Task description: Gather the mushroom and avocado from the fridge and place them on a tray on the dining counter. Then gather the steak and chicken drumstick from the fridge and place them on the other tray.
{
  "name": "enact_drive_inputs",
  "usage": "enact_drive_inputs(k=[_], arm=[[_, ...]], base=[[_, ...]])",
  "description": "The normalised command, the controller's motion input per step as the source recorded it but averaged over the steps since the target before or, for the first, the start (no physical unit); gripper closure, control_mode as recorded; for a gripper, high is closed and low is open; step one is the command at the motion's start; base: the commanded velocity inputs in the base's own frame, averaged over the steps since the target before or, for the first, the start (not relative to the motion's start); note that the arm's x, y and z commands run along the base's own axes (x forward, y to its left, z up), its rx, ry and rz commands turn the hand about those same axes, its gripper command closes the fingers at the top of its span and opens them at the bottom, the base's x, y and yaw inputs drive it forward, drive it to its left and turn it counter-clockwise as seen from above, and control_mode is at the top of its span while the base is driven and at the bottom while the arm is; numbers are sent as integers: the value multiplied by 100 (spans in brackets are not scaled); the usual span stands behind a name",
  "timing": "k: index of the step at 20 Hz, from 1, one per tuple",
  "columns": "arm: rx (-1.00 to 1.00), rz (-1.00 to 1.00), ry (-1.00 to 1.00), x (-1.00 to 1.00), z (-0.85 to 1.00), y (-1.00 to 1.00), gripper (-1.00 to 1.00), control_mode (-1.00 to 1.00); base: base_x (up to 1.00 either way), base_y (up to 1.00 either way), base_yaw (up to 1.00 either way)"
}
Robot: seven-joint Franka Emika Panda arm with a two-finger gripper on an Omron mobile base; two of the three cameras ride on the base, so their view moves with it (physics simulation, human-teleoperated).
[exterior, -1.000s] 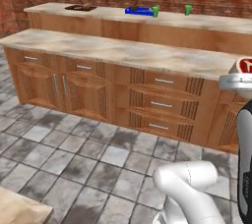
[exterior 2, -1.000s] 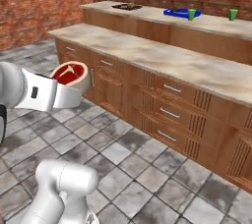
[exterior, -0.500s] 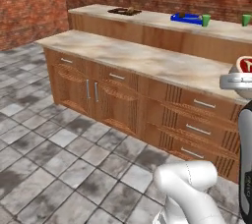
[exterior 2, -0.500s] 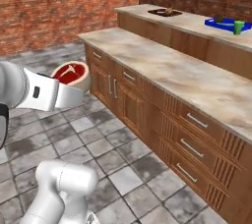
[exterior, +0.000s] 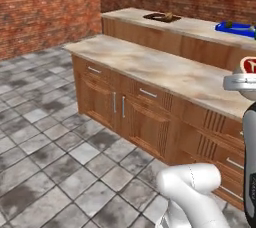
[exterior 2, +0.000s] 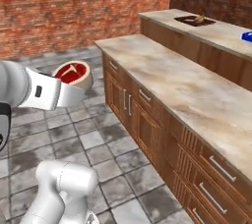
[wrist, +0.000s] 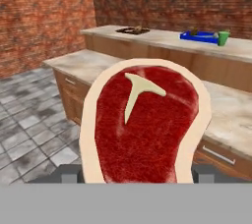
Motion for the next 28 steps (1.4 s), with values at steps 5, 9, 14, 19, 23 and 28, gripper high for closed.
enact_drive_inputs(k=[5,9,14,19,23,28], arm=[[0,0,0,0,0,0,100,100],[0,0,0,0,0,0,100,100],[0,0,0,0,0,0,100,100],[0,0,0,0,0,0,100,100],[0,0,0,0,0,0,100,100],[0,0,0,0,0,0,100,100]], base=[[100,2,20],[100,16,14],[100,40,8],[100,84,0],[100,100,-1],[100,100,-5]])
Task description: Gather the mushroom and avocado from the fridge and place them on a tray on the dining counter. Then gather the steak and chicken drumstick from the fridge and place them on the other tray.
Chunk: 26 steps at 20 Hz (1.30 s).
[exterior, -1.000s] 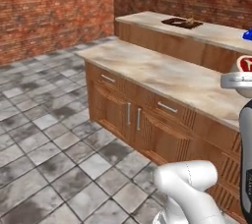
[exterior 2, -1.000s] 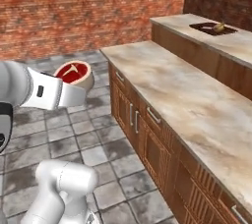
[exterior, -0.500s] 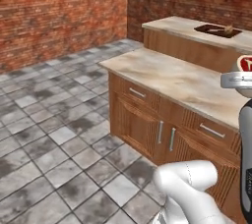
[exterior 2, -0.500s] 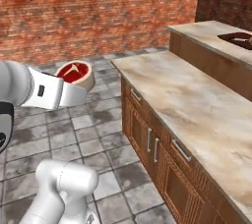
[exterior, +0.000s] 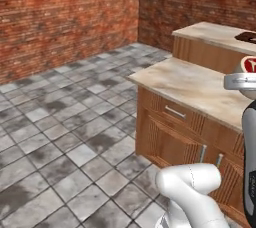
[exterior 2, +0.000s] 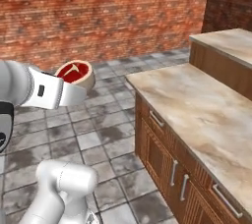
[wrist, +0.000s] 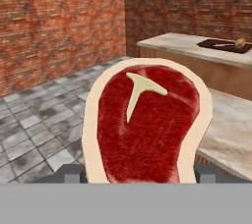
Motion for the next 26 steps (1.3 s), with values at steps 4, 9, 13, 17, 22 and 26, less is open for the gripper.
enact_drive_inputs(k=[4,9,13,17,22,26], arm=[[0,0,0,0,0,0,100,100],[0,0,0,0,0,0,100,100],[0,0,0,0,0,0,100,100],[0,0,0,0,0,0,100,100],[0,0,0,0,0,0,100,100],[0,0,0,0,0,0,100,100]], base=[[100,98,-8],[100,92,-10],[100,87,-17],[100,84,-23],[100,80,-28],[100,69,-34]])
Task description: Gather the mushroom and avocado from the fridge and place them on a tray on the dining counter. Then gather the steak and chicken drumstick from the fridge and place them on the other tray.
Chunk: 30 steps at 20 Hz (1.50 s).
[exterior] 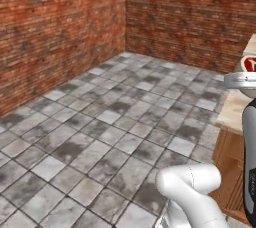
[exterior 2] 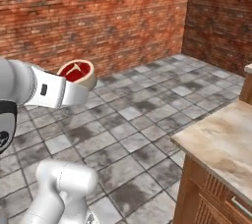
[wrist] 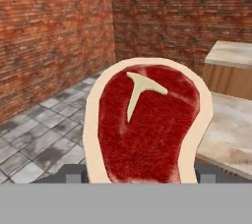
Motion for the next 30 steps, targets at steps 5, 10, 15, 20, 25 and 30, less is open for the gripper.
enact_drive_inputs(k=[5,10,15,20,25,30], arm=[[0,0,0,0,0,0,100,100],[0,0,0,0,0,0,100,100],[0,0,0,0,0,0,100,100],[0,0,0,0,0,0,100,100],[0,0,0,0,0,0,100,100],[0,0,0,0,0,0,100,100]], base=[[100,65,-40],[98,64,-42],[100,58,-41],[100,53,-41],[100,44,-39],[100,31,-41]])
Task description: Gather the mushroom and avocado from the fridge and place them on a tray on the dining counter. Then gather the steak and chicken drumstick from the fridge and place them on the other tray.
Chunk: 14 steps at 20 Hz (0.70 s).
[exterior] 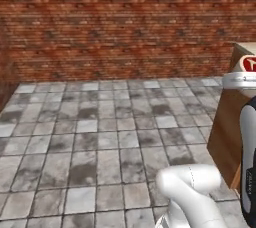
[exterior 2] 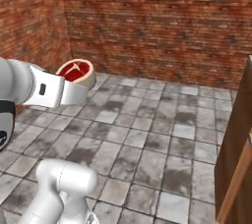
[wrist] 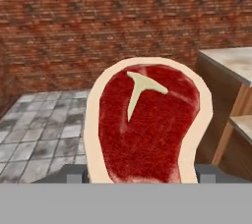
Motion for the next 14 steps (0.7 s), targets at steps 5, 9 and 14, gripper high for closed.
enact_drive_inputs(k=[5,9,14], arm=[[0,0,0,0,0,0,100,100],[0,0,0,0,0,0,100,100],[0,0,0,0,0,0,100,100]], base=[[96,19,-42],[98,24,-42],[97,31,-42]])
